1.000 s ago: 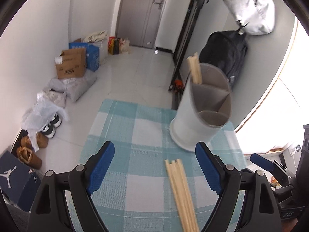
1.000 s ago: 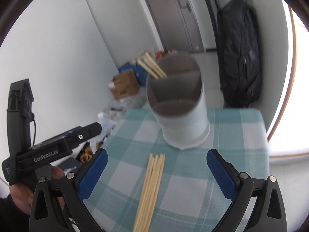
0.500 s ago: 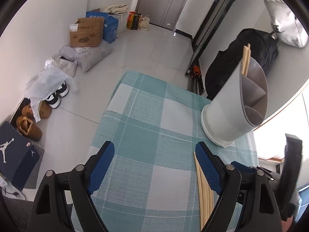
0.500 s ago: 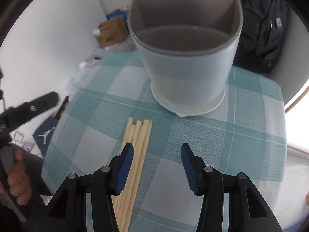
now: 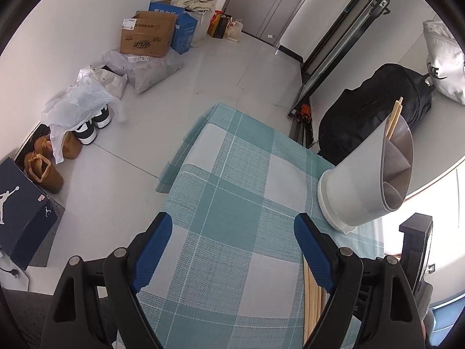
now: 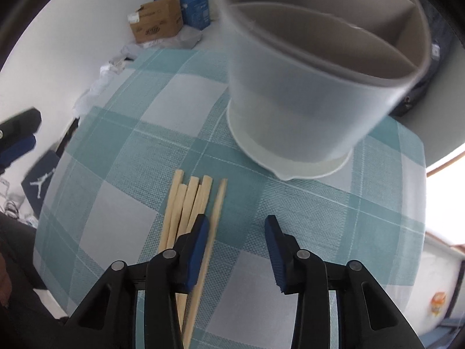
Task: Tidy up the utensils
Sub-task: 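Close the right gripper on several chopsticks while the left gripper grasps one chopstick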
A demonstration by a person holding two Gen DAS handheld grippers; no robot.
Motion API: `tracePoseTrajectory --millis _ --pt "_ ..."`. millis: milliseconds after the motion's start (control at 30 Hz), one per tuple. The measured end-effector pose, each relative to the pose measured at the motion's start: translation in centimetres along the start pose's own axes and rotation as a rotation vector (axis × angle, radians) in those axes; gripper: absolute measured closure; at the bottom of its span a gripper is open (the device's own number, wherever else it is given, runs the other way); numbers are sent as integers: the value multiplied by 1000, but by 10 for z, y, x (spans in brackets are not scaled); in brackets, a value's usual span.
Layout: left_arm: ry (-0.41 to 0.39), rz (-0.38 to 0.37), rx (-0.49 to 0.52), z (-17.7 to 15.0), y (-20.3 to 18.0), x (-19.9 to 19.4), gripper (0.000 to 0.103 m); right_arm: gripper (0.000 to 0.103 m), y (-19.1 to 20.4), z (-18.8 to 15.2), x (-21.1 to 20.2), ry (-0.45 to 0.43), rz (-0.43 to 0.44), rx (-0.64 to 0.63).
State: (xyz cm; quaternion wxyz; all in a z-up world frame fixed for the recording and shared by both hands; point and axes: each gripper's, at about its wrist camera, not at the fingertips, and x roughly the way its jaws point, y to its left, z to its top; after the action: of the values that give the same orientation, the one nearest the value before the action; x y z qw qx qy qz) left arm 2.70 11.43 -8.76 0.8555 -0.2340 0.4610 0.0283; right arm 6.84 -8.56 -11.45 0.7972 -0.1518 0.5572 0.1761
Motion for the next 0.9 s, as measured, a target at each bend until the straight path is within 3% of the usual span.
tracePoseTrajectory --millis 233,500,600,900 --pt "12 2 4 2 8 0 20 71 -6 6 1 -15 -7 42" --pt "38 -1 -18 3 17 4 20 99 1 18 6 -32 22 61" --pt "41 5 -6 2 17 5 20 100 -1 17 5 -37 80 88" --pt "100 4 21 -4 4 17 20 100 -35 3 -44 -232 200 237"
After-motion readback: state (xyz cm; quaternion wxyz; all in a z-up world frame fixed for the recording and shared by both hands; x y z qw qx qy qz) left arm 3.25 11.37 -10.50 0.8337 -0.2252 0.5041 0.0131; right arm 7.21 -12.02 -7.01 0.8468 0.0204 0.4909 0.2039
